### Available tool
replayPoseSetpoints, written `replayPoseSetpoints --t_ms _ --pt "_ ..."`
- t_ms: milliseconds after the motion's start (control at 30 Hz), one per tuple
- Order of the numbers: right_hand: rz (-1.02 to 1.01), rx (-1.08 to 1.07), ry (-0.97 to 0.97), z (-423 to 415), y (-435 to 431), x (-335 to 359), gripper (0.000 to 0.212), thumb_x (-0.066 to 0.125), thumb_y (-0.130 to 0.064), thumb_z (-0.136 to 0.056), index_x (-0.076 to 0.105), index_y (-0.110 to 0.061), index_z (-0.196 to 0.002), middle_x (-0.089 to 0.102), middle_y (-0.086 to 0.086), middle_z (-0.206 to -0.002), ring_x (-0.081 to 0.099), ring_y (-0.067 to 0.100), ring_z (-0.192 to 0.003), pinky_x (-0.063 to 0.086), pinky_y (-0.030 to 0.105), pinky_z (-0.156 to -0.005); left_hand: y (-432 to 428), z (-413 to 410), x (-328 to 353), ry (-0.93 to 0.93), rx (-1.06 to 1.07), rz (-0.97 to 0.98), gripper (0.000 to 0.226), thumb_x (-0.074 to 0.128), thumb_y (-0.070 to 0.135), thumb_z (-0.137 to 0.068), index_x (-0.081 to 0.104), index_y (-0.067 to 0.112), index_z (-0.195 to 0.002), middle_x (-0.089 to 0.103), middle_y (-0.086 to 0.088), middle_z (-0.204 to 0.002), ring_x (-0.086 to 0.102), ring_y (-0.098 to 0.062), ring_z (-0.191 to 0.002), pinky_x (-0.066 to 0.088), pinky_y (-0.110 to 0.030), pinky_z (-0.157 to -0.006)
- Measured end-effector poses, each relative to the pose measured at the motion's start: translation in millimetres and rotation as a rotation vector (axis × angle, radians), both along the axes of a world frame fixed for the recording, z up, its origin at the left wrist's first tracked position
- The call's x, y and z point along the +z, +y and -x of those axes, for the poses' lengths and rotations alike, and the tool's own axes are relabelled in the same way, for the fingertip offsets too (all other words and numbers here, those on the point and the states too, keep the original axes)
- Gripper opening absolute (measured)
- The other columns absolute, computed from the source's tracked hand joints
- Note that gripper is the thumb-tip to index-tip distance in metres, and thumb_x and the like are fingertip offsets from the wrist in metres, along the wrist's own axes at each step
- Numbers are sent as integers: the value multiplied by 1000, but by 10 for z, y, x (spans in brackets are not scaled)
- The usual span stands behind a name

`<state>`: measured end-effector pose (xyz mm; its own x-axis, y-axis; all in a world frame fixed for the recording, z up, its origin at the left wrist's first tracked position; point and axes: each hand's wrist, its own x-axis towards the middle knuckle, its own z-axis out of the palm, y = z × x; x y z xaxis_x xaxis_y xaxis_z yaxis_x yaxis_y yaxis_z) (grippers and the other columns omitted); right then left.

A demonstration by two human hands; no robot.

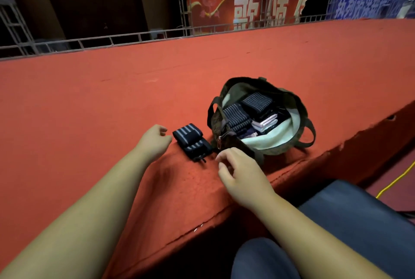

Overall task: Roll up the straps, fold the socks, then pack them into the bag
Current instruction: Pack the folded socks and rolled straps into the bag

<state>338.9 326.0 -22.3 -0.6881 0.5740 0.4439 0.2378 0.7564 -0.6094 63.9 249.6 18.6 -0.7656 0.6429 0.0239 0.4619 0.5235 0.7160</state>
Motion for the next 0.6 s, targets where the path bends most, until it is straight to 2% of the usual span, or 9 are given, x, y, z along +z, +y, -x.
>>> replayPoseSetpoints --t_ms 67,133,200,267,333,433,500,600 --pt "23 30 -100 95 16 -169 16 55 -31 -96 64 -31 -110 61 -15 -107 62 5 -102 53 36 -94 2 12 -78 -33 12 -8 46 64 18 -100 58 4 -144 63 -15 -145 59 -28 -132 43 -31 -106" --pt "38 17 -172 158 59 -341 17 56 -30 -95 65 -30 -109 61 -14 -107 62 8 -103 53 40 -96 54 -5 -151 -60 5 -14 50 65 22 -101 55 4 -146 63 -15 -143 61 -29 -129 44 -31 -103" --pt "21 -30 -177 187 96 -514 16 59 -23 -93 65 -28 -107 61 -12 -104 61 11 -103 52 41 -97 146 -12 -230 -106 12 -37 55 64 28 -102 50 3 -149 66 -13 -130 69 -33 -116 50 -33 -92" --pt "-5 -93 -163 195 94 -606 16 60 -24 -90 64 -29 -104 60 -12 -102 61 13 -100 52 39 -93 251 7 -314 -193 31 -72 61 64 36 -102 47 0 -148 66 -8 -109 74 -34 -101 56 -35 -84" --pt "-18 -121 -173 218 93 -638 15 59 -29 -88 63 -30 -102 59 -12 -100 61 13 -98 52 38 -88 349 34 -404 -331 48 -113 61 63 47 -101 49 0 -138 67 -13 -101 75 -30 -91 62 -42 -82" --pt "-34 -130 -191 241 114 -667 15 60 -32 -86 61 -31 -101 57 -12 -100 61 14 -96 53 39 -87 476 46 -517 -444 59 -166 52 65 53 -100 43 14 -126 69 -17 -113 75 -28 -96 65 -44 -80" --pt "-50 -130 -189 241 124 -697 16 61 -33 -86 60 -31 -101 57 -12 -99 60 15 -96 53 40 -86 564 60 -600 -470 56 -219 53 69 49 -99 53 9 -130 70 -13 -122 74 -25 -96 63 -37 -71" --pt "-67 -135 -196 248 135 -721 16 61 -34 -86 59 -31 -101 56 -12 -99 60 15 -95 53 41 -85 624 101 -674 -507 53 -268 57 79 42 -93 61 9 -136 73 -11 -121 70 -17 -82 55 -26 -61"
